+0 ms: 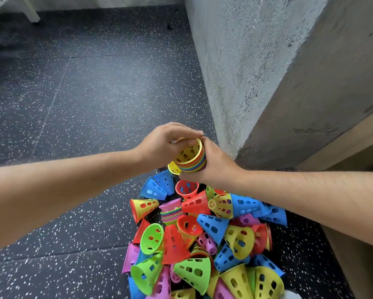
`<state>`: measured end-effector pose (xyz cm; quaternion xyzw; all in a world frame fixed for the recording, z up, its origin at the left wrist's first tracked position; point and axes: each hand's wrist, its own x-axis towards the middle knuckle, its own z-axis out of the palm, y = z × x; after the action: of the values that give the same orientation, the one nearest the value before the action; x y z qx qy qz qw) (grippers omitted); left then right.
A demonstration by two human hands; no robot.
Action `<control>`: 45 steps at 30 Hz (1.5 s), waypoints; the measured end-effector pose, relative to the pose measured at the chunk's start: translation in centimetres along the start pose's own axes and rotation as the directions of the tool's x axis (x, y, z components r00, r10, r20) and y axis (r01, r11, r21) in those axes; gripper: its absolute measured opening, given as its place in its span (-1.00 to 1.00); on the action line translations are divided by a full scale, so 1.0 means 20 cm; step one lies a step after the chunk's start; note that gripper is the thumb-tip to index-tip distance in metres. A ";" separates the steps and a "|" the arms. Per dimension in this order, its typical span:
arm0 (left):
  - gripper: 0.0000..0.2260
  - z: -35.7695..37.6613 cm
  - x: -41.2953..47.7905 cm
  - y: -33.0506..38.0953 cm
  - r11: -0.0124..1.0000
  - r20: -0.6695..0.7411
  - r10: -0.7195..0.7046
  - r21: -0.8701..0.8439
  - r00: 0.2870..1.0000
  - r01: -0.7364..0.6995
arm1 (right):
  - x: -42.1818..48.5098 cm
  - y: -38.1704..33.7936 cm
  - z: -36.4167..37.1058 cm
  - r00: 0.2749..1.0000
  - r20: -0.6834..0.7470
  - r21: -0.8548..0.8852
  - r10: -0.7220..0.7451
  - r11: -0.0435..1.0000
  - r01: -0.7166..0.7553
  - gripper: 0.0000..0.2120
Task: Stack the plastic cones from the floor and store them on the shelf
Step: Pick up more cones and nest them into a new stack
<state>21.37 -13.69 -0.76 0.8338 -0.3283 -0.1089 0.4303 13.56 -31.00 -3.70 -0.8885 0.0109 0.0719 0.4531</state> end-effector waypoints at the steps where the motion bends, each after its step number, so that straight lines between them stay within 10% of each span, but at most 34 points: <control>1: -0.77 0.01 0.01 -0.01 0.999 0.025 0.031 -0.006 0.999 -0.031 | 0.00 0.00 0.00 1.000 -0.003 0.002 -0.002 1.000 0.002 -0.22; 8: -0.83 -0.03 0.08 -0.31 0.956 -0.201 -0.287 0.002 0.937 0.293 | 0.05 0.10 -0.01 0.998 -0.054 0.013 0.028 1.000 -0.027 -0.24; 15: -0.53 0.04 0.07 -0.65 0.472 -0.182 -0.855 0.114 0.485 0.874 | 0.12 0.16 -0.04 0.995 -0.073 0.006 0.065 0.998 -0.064 -0.24; 24: -0.79 0.08 0.13 -0.73 0.555 -0.121 -0.827 -0.019 0.549 0.832 | 0.14 0.20 -0.06 0.995 -0.080 0.020 0.054 0.998 -0.052 -0.23; 29: -0.88 0.02 0.18 -0.63 0.738 -0.226 -0.644 0.066 0.731 0.671 | 0.10 0.22 -0.10 0.994 -0.091 0.034 0.055 0.998 -0.052 -0.24; 33: -0.90 -0.08 0.22 -0.43 0.944 -0.330 -0.139 0.240 0.934 0.225 | 0.08 0.21 -0.12 0.992 -0.100 0.041 0.077 0.997 -0.073 -0.24; 37: -0.89 -0.13 0.20 -0.18 0.919 -0.296 0.268 0.363 0.917 -0.151 | 0.07 0.18 -0.13 0.989 -0.106 0.059 0.099 0.994 -0.094 -0.24; 45: -0.79 -0.14 0.05 0.06 0.752 -0.039 0.537 0.476 0.843 -0.456 | -0.04 0.09 -0.14 0.990 -0.114 0.061 0.082 0.995 -0.075 -0.22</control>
<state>22.82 -12.99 2.02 0.7982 -0.5158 0.1613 0.2662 13.03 -34.43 -3.41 -0.8769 0.0744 0.0375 0.4733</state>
